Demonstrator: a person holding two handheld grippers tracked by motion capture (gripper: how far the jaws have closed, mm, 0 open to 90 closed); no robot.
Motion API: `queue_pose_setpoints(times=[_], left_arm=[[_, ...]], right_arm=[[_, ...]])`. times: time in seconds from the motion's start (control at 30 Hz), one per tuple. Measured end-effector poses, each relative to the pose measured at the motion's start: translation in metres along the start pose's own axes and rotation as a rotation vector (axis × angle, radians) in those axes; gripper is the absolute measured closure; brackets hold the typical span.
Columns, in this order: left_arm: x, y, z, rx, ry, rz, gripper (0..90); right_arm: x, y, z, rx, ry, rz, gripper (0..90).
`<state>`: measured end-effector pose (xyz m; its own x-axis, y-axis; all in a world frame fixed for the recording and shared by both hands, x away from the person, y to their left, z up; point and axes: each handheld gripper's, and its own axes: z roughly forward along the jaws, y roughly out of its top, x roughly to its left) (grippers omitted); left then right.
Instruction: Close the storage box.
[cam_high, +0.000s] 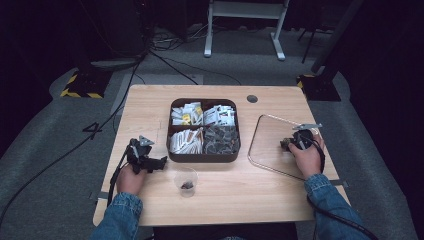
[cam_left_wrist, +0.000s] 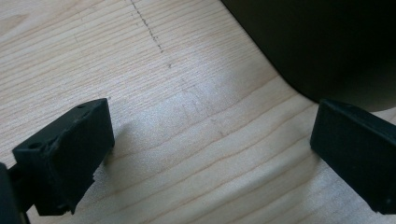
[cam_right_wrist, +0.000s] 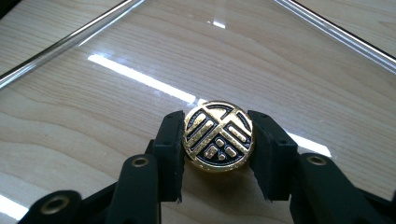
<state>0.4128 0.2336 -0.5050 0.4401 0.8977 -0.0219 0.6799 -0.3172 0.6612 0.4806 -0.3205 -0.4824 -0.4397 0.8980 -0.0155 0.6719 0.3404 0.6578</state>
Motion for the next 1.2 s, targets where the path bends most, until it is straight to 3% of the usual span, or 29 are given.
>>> queue_pose_setpoints(times=[0.3,1.2], left_arm=[[0.0,0.0,0.0,0.0,0.0,0.0,0.0],[0.0,0.0,0.0,0.0,0.0,-0.001,0.0]], right_arm=[[-0.002,0.007,-0.011,-0.053,0.017,0.002,58.6],[0.021,0.048,-0.054,-0.167,0.082,-0.047,58.5]])
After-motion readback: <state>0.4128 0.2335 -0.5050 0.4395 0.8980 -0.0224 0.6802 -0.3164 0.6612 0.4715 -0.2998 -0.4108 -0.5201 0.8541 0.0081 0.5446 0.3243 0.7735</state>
